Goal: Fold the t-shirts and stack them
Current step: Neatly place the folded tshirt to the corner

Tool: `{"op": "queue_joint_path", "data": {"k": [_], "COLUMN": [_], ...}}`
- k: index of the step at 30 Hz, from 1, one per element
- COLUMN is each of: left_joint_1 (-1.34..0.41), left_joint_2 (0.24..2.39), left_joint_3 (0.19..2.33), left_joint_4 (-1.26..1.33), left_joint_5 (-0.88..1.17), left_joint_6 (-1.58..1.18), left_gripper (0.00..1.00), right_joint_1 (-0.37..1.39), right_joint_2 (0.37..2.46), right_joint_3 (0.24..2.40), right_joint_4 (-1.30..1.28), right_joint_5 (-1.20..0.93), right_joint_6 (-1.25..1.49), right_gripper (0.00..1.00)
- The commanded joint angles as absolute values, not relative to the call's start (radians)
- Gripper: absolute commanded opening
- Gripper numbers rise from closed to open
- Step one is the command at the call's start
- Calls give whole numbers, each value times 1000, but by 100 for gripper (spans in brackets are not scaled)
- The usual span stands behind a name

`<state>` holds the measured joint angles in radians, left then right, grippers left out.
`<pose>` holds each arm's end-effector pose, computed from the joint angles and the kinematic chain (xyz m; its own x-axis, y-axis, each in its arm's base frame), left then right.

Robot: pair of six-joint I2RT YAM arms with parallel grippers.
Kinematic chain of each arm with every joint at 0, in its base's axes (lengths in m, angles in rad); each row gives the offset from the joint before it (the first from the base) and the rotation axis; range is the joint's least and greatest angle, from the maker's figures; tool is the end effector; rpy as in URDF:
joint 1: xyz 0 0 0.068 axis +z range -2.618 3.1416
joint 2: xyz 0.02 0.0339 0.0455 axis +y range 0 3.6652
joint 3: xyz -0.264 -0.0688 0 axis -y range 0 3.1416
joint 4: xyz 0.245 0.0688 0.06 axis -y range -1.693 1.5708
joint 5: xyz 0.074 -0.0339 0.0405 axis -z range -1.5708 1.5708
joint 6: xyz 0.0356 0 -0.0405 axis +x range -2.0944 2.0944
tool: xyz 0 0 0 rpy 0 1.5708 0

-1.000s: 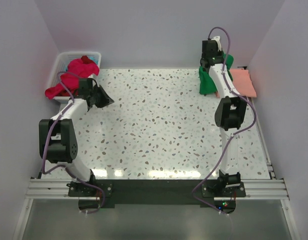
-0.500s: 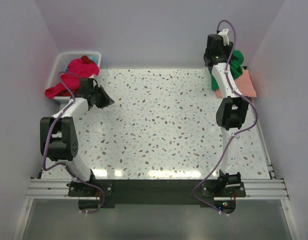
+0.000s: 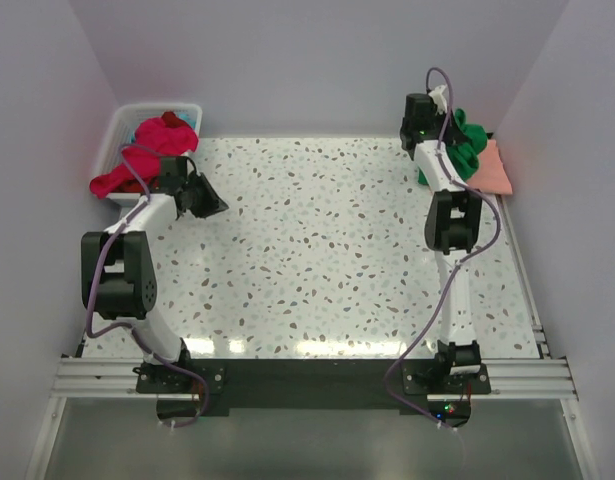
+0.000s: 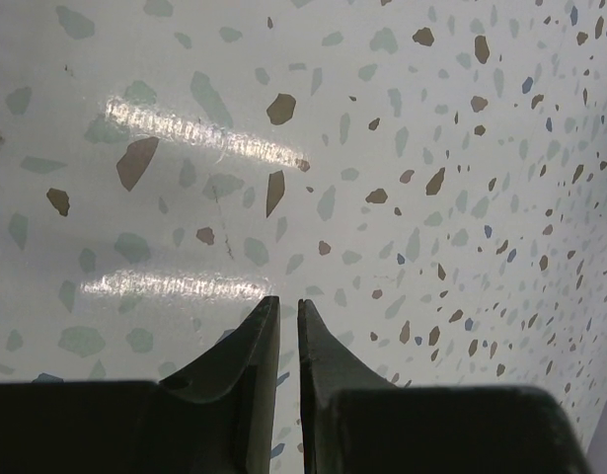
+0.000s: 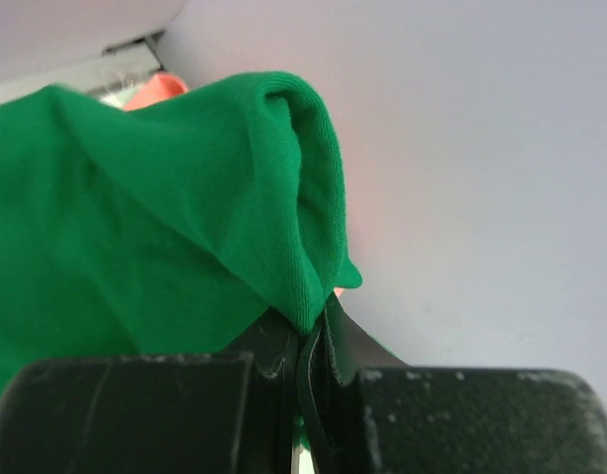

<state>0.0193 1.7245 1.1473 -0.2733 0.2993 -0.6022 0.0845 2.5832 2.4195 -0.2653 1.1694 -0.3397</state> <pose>0.3699 -0.0034 0.2098 -0.7190 -0.5553 -0.4180 -0.2806 0.7822 -0.5563 0.5761 0.0159 0.2361 -0.6577 -0.1864 -0.7298 0.6173 0.4220 -0.6640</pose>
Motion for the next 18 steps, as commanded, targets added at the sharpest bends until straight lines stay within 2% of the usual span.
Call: {"op": "queue_joint_path", "data": {"k": [1, 8, 18], "left_joint_1": [23, 15, 8], "left_joint_2": [1715, 1735, 1746], "left_joint_3": [1183, 1181, 1192], "left_joint_4": [-281, -281, -287], "left_joint_5": [298, 301, 288], "left_joint_6": [-568, -568, -569], "left_gripper": [17, 17, 15], "right_joint_1": [40, -30, -74], "right_joint_2": [2597, 2554, 2597], "right_joint_3": [2448, 2381, 2402], "right_joint_4": [-212, -210, -146], "right_joint_5": [1241, 1209, 1223], "right_joint_6": [-330, -282, -353], "right_gripper": [0, 0, 0]}}
